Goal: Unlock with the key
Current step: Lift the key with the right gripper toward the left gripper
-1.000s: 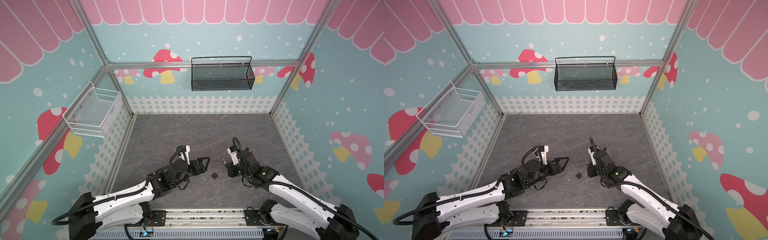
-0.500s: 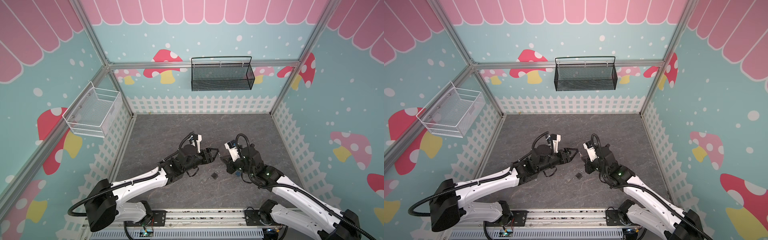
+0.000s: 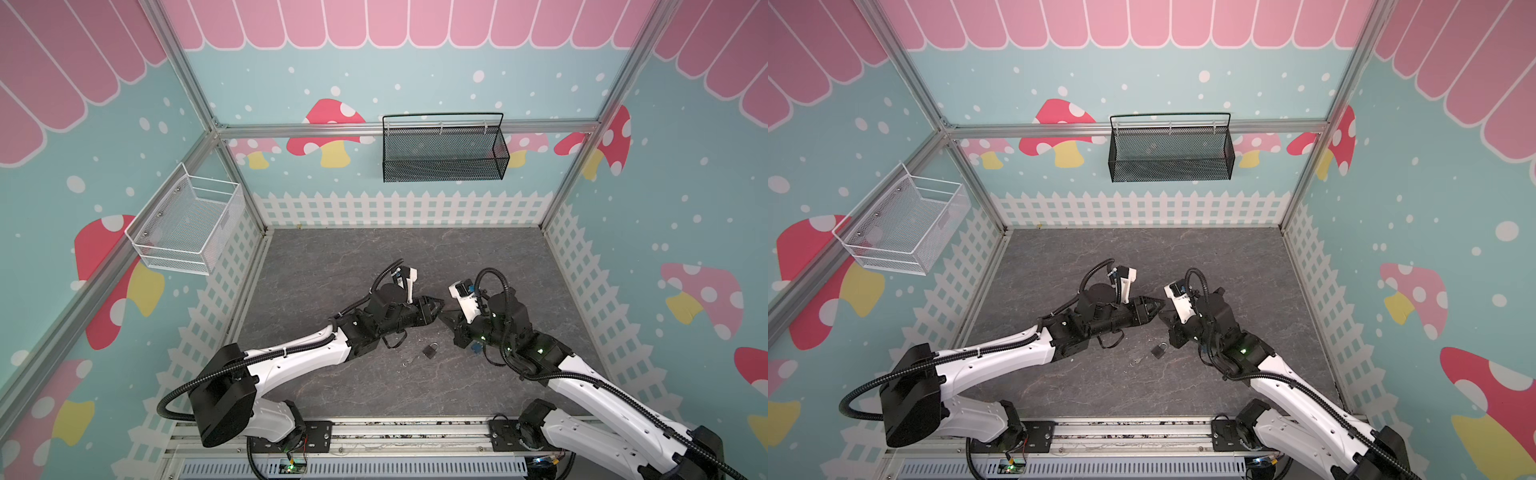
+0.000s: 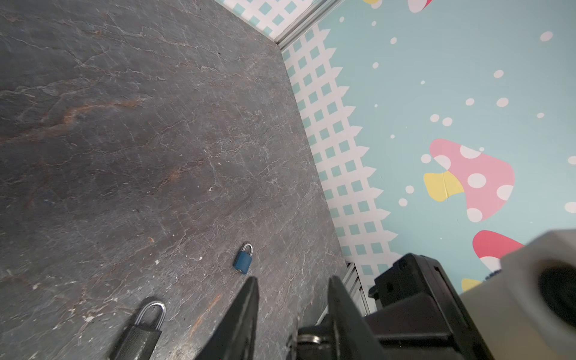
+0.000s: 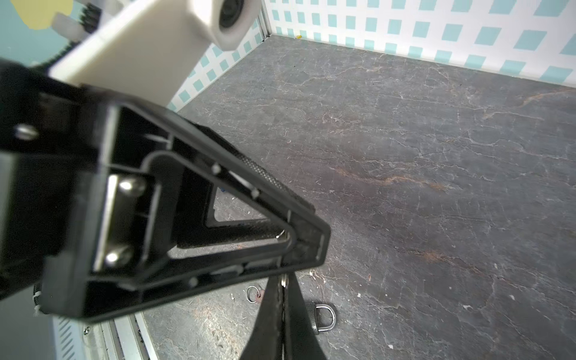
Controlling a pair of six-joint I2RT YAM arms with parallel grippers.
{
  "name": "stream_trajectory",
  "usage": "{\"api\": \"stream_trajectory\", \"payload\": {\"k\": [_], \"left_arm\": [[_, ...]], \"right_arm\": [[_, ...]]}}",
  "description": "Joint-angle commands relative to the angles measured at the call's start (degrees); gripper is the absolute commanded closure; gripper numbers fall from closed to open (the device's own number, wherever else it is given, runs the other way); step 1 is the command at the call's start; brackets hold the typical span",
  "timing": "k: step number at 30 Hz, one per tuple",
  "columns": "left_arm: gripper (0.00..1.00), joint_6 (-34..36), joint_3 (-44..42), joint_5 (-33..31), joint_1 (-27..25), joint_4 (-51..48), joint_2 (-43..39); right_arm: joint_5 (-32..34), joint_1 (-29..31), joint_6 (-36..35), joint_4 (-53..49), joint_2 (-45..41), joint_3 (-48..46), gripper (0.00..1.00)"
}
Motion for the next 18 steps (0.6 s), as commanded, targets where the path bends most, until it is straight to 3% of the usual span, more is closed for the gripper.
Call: {"api": "stream_trajectory", "payload": {"k": [1, 18], "left_arm": [[0.68, -0.97, 1.02, 0.0, 0.59, 1.37, 0.46], [0.92, -1.37, 1.0, 0.89, 1.21, 2.46, 0.97]], "right_arm": [[-0.85, -0.14, -1.35, 0.79, -0.76, 0.42, 1.0], [-0.84, -0.14, -2.5, 0.6, 0.26, 0.42, 1.0]]}}
